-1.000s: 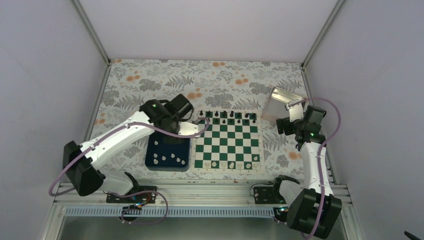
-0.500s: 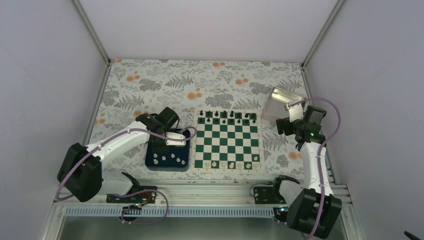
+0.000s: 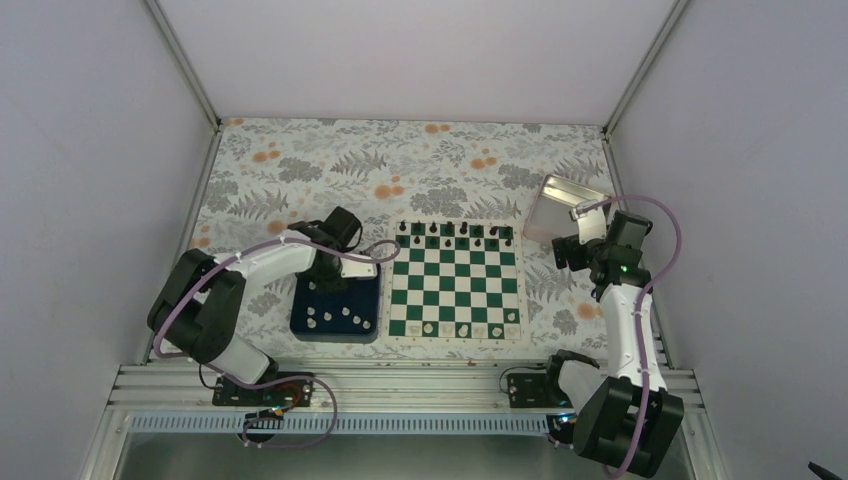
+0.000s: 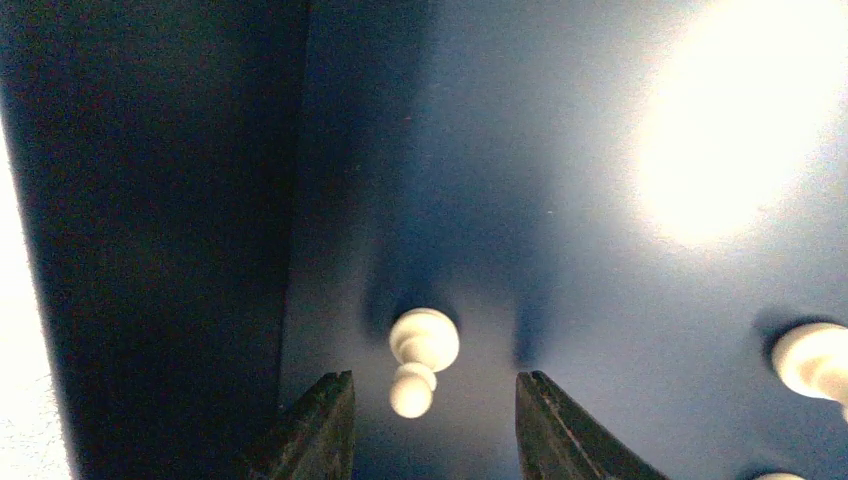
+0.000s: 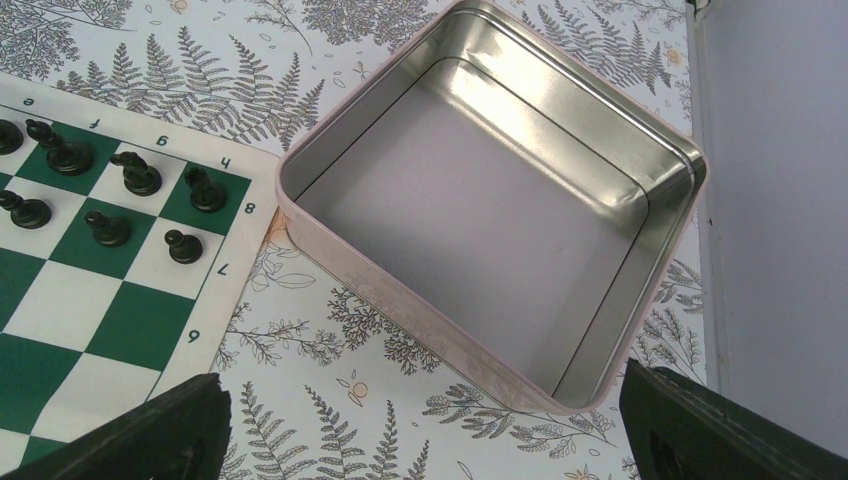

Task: Set up the chess pieces on the board
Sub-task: Pick up the chess piece from the storage box.

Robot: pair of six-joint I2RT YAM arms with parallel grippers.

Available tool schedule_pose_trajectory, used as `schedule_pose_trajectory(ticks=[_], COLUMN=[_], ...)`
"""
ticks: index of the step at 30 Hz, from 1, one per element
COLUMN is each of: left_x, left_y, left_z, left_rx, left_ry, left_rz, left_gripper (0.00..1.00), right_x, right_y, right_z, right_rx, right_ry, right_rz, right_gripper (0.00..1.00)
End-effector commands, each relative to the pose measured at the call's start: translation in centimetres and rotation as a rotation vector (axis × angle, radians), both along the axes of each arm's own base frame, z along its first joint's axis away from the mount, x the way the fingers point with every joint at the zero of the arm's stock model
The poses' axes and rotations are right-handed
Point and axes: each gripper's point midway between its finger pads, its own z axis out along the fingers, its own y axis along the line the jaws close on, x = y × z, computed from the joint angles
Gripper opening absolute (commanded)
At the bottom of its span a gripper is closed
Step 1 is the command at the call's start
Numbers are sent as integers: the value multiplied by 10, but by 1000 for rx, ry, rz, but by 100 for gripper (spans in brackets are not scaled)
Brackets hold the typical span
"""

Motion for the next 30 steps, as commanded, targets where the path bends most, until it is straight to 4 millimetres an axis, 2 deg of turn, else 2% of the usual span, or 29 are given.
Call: schedule_pose_trajectory(ticks=[1,21,23,27,30], left_x=[15,27,24,19,16], left_y=[-6,-18,-19,-15,-12], left_z=[6,4,3,-2,-5], left_rx=[-31,-87,-89,-73,-62], left_ry=[-35,-15,0,24,40], left_rz=[-9,-15,-17,-16,-13], left_gripper=[41,40,36,22,17], right_x=[2,2,2,2,2], right_y=[-1,-1,0,-1,0], right_z=[3,2,2,2,2], right_rx=[2,4,3,3,4], right_ry=[-10,-4,-5,-4,-3], right_rz=[10,11,13,13,15], right_gripper=[100,100,100,100,100])
